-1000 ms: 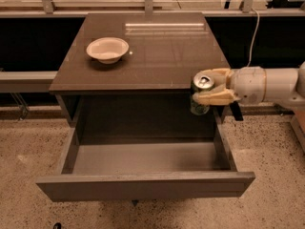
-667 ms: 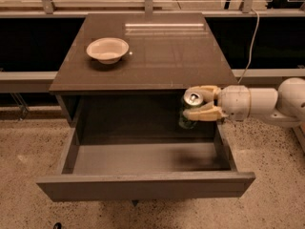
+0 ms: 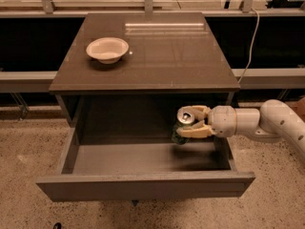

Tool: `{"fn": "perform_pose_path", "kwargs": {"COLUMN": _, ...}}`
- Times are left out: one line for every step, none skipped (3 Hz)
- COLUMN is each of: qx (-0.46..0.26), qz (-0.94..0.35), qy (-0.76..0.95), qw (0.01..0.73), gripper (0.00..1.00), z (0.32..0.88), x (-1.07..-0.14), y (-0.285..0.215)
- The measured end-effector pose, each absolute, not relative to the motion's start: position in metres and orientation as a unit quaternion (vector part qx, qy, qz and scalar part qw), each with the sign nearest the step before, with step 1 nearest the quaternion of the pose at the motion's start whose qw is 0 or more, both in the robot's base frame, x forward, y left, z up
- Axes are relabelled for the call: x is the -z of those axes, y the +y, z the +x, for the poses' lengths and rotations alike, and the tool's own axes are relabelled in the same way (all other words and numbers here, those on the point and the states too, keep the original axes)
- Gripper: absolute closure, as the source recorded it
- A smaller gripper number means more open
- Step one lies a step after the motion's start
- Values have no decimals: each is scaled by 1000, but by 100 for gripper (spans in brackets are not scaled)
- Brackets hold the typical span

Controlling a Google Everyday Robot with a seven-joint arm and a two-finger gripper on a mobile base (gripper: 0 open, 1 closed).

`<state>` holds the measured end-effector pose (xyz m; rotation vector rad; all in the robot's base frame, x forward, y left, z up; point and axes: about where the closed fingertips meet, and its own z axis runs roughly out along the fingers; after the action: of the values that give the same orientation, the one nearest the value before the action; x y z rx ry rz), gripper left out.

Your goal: Place green can into top drawer

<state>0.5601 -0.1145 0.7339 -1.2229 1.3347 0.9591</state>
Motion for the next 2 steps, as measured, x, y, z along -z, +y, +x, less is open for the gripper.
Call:
{"fn": "perform_pose_path", "kwargs": {"qx": -403, "qz": -512, "qy": 556, "qw": 516, "gripper": 81, "z": 561, "x": -719, "y": -111}}
{"fn": "perform_pose_path", "kwargs": {"qx": -410, "qz": -515, "qy": 567, "qw": 495, "gripper": 50, "z": 559, "x": -692, "y": -108}}
